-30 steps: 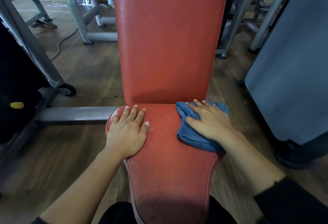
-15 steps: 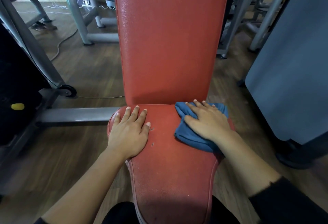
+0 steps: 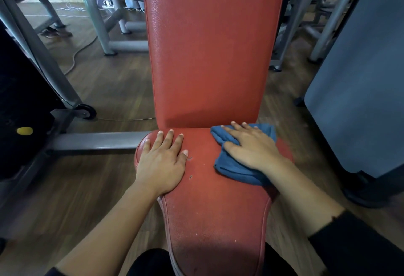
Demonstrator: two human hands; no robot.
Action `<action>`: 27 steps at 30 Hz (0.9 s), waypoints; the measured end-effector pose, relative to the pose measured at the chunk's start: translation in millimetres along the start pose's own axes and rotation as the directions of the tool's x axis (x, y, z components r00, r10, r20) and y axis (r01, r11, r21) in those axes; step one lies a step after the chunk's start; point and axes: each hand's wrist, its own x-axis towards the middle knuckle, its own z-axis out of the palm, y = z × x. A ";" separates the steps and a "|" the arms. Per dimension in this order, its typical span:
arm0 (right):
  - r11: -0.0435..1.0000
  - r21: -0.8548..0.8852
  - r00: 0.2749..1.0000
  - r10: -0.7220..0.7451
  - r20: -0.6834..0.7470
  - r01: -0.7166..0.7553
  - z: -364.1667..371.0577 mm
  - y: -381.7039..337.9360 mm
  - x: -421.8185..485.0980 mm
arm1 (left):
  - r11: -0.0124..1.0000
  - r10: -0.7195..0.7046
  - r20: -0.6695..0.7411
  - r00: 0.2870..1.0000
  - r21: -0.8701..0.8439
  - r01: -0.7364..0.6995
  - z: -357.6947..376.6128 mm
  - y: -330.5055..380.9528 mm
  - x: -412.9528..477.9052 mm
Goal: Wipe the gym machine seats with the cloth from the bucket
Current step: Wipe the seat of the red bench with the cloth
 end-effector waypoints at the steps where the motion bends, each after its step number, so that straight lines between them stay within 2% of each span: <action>1: 0.999 -0.008 0.999 -0.044 0.009 0.044 3.6 -8.2 2.4 | 1.000 -0.001 -0.003 1.000 0.001 0.001 0.5 -0.5 -0.2; 4: 0.980 0.014 0.980 -0.197 -0.021 0.197 8.9 -19.5 -27.7 | 1.000 0.012 -0.013 1.000 0.001 -0.012 2.3 -3.1 0.2; 5: 0.977 0.049 0.978 -0.205 -0.039 0.207 8.9 -16.3 -42.6 | 1.000 0.014 -0.015 1.000 0.002 -0.014 3.1 -3.6 0.4; 8: 0.987 0.111 0.992 -0.107 -0.064 0.114 3.6 8.4 -55.2 | 1.000 0.013 -0.014 1.000 0.008 -0.013 3.8 -3.8 0.6; 11: 0.997 0.064 0.997 0.045 -0.059 -0.041 -7.4 33.6 -25.6 | 1.000 0.013 -0.014 1.000 0.014 -0.013 3.2 -3.0 -0.3; 13: 0.995 0.052 0.994 0.087 -0.069 -0.084 -9.9 36.3 -7.0 | 1.000 0.008 -0.009 1.000 0.008 -0.008 3.0 -2.3 -0.5; 15: 0.999 0.021 0.997 0.035 -0.062 -0.033 -4.4 27.3 -1.1 | 1.000 0.008 -0.011 1.000 0.002 -0.008 2.8 -1.6 -0.1; 18: 0.989 -0.007 0.987 -0.148 -0.062 0.147 7.2 8.1 -25.9 | 1.000 0.006 -0.018 1.000 -0.006 -0.006 2.4 -1.9 -0.1; 21: 0.964 0.141 0.970 -0.208 -0.122 0.224 10.1 9.9 -66.1 | 1.000 0.008 -0.015 1.000 0.002 -0.008 2.0 -3.1 -0.8; 24: 0.969 0.203 0.981 -0.108 -0.161 0.141 5.6 34.6 -69.1 | 1.000 0.006 -0.012 1.000 -0.001 -0.006 2.8 -2.2 -0.7; 27: 0.989 0.129 0.994 -0.058 -0.095 0.070 -0.3 33.4 -48.5 | 1.000 0.002 -0.004 1.000 0.002 -0.002 2.9 -1.2 -0.9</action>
